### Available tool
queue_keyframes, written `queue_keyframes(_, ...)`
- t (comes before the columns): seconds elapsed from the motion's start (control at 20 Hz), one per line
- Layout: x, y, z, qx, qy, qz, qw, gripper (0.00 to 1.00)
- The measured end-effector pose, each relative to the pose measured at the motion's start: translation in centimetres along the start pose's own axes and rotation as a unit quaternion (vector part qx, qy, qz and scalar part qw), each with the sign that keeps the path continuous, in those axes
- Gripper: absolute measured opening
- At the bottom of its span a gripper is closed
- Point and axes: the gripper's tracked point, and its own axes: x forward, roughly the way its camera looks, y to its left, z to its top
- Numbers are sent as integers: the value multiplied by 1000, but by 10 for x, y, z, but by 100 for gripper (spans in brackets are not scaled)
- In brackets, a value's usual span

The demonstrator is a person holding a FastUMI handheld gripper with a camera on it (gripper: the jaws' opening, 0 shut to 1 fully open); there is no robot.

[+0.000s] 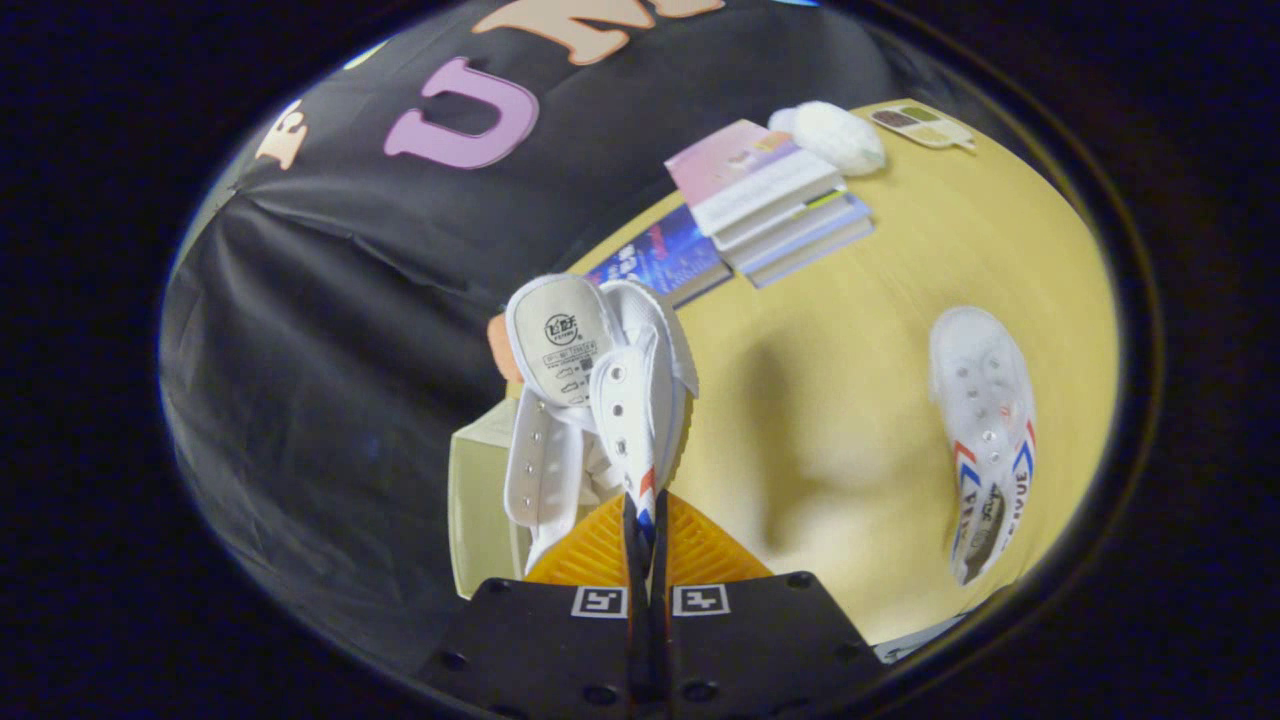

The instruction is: Open the storage box then place both shoes into the box .Put the left shoe in first, then the right shoe, with the right side of both shoes facing outward in a uniform manner.

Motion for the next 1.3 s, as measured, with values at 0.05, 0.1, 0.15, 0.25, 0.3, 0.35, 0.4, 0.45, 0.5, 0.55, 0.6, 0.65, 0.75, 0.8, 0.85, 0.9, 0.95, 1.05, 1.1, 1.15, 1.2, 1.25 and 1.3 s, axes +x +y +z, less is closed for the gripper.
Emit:
queue_keyframes(0.05, 3, 25, 0, -6, 0, 20, 1000, 2)
queue_keyframes(0.1, 7, 49, -2, -6, 3, 40, 999, 2)
queue_keyframes(0.15, 10, 72, -6, -7, 8, 59, 998, 2)
queue_keyframes(0.25, 26, 112, -18, -15, 20, 87, 996, 2)
queue_keyframes(0.3, 35, 127, -26, -20, 28, 94, 995, 2)
queue_keyframes(0.35, 43, 140, -36, -25, 36, 98, 994, 2)
queue_keyframes(0.4, 59, 146, -43, -27, 44, 98, 994, 2)
queue_keyframes(0.45, 70, 151, -51, -30, 53, 96, 994, 2)
queue_keyframes(0.5, 83, 154, -60, -34, 59, 91, 994, 2)
queue_keyframes(0.55, 93, 156, -71, -37, 64, 82, 994, 2)
queue_keyframes(0.6, 102, 156, -79, -42, 68, 71, 994, 2)
queue_keyframes(0.65, 109, 154, -89, -49, 71, 59, 995, 2)
queue_keyframes(0.75, 125, 147, -105, -65, 77, 35, 994, 2)
queue_keyframes(0.8, 133, 144, -111, -70, 81, 25, 994, 2)
queue_keyframes(0.85, 139, 141, -119, -77, 85, 17, 993, 2)
queue_keyframes(0.9, 143, 138, -124, -83, 89, 10, 993, 2)
queue_keyframes(0.95, 145, 136, -127, -87, 86, 4, 992, 2)
queue_keyframes(1.05, 149, 133, -128, -89, 79, -7, 993, 2)
queue_keyframes(1.1, 150, 132, -127, -91, 73, -10, 993, 2)
queue_keyframes(1.15, 147, 133, -128, -96, 68, -13, 993, 2)
queue_keyframes(1.2, 146, 131, -130, -100, 66, -16, 993, 2)
queue_keyframes(1.25, 145, 131, -133, -105, 65, -18, 992, 2)
queue_keyframes(1.3, 145, 130, -134, -107, 65, -20, 992, 2)
